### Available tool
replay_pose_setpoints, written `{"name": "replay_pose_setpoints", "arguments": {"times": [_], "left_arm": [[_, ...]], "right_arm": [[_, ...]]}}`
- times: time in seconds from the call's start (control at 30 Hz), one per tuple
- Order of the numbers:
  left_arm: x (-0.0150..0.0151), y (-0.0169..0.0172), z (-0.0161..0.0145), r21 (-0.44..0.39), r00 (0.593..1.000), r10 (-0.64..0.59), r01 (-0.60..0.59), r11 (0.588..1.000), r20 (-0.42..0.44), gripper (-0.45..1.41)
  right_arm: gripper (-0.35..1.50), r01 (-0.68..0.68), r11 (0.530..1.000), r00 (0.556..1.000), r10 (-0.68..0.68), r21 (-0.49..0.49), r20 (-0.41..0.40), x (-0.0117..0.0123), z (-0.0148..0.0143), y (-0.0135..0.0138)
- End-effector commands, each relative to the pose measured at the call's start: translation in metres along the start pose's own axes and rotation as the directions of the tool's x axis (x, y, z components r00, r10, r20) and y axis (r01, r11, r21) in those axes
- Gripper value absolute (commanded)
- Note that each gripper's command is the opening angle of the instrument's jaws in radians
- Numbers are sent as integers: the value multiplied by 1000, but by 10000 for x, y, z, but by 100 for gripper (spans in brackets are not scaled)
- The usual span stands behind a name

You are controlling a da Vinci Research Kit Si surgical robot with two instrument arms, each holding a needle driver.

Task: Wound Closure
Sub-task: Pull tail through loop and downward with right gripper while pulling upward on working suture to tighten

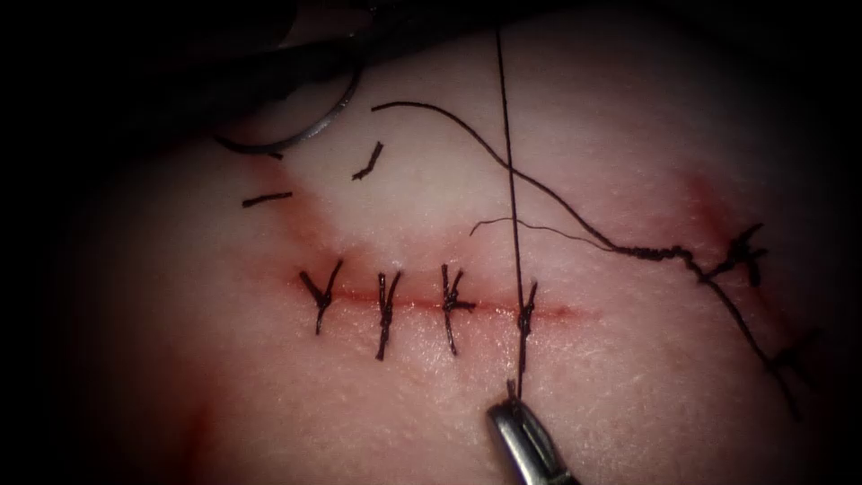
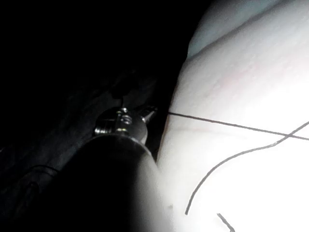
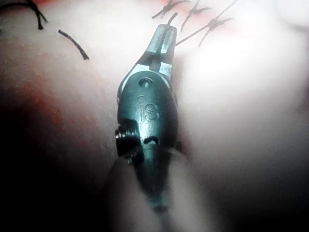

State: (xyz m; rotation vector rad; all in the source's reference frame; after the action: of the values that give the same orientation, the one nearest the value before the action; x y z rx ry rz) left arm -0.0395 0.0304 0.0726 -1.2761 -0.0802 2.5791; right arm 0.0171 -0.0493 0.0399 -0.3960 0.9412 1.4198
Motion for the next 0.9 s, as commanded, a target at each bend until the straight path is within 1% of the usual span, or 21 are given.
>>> {"name": "replay_pose_setpoints", "arguments": {"times": [0.03,0.1,0.13,0.17,0.27,0.3,0.4,0.47,0.53,0.57,0.6,0.63,0.77,0.8,0.83,0.87,0.9], "left_arm": [[5,-10,10,8,1000,8,-8,1000,-3,-45],[3,-5,18,13,1000,15,-15,1000,-2,-45],[-3,2,28,24,1000,26,-26,999,6,-45],[-3,2,28,24,1000,26,-26,999,6,-45],[-15,8,41,37,999,51,-51,998,17,-45],[-15,8,41,37,999,51,-51,998,17,-45],[-23,-1,41,66,998,58,-60,996,36,-45],[-27,-11,38,82,998,54,-57,995,33,-45],[-30,-18,36,87,998,52,-55,995,36,-45],[-31,-20,35,90,998,51,-54,994,40,-45],[-31,-20,35,90,998,51,-54,994,40,-45],[-32,-19,36,92,998,51,-55,994,42,-45],[-30,-16,37,93,998,50,-54,994,44,-45],[-30,-15,36,93,998,49,-53,994,44,-45],[-28,-14,35,92,998,47,-51,994,44,-45],[-28,-14,35,92,998,47,-51,994,44,-45],[-27,-14,34,93,998,45,-49,994,45,-45]], "right_arm": [[-35,-2,1000,1000,2,-9,7,-7,3,-5],[-35,11,1000,999,-10,-19,37,-11,3,-1],[-35,13,999,999,-12,-30,41,-13,6,5],[-35,13,999,999,-12,-30,41,-13,6,5],[-35,20,999,998,-18,-35,56,-16,10,12],[-35,20,999,998,-18,-35,56,-16,10,12],[-35,44,999,992,-40,-31,123,-24,5,8],[-35,54,998,989,-50,-24,142,-31,-1,5],[-35,70,997,983,-65,-22,171,-42,-8,1],[-35,82,996,979,-77,-19,189,-53,-12,0],[-35,82,996,979,-77,-19,189,-53,-12,0],[-35,84,996,977,-78,-21,197,-60,-13,2],[-35,78,997,978,-72,-20,197,-60,-12,7],[-35,75,997,978,-69,-22,194,-57,-11,8],[-35,58,998,983,-53,-26,173,-49,-11,9],[-35,58,998,983,-53,-26,173,-49,-11,9],[-35,53,998,985,-47,-31,163,-43,-12,9]]}}
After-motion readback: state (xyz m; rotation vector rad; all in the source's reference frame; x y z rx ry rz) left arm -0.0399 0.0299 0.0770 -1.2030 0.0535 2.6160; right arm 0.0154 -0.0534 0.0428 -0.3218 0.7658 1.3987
